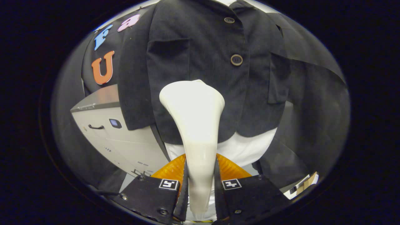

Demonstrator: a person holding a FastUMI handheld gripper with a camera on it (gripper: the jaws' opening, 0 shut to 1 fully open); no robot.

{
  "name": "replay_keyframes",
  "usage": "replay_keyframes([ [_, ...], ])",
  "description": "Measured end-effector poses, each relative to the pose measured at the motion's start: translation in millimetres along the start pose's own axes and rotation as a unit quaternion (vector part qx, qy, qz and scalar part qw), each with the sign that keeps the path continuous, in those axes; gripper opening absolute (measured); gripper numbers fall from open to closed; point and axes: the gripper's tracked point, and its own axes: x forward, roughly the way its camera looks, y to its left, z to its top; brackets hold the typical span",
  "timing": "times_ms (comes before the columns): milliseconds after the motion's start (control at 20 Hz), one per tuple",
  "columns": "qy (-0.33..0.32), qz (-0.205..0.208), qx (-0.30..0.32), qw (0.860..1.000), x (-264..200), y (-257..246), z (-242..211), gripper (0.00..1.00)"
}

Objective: Iron the clothes twice with a garment steamer, once on the left side and once on the right side.

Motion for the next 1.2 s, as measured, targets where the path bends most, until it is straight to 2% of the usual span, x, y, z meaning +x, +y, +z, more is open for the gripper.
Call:
replay_keyframes([
  [300,0.022,-0.012,0.031,0.999,2.9,0.8,-28.2,0.38],
  [550,0.000,-0.022,0.082,0.996,-39.4,-29.6,-9.4,0.38],
  [850,-0.073,-0.034,0.135,0.988,-104.7,-101.4,67.2,0.38],
  [1000,-0.121,-0.035,0.152,0.980,-135.6,-139.3,121.5,0.38],
  [1200,-0.178,-0.019,0.168,0.969,-150.1,-179.8,198.1,0.38],
])
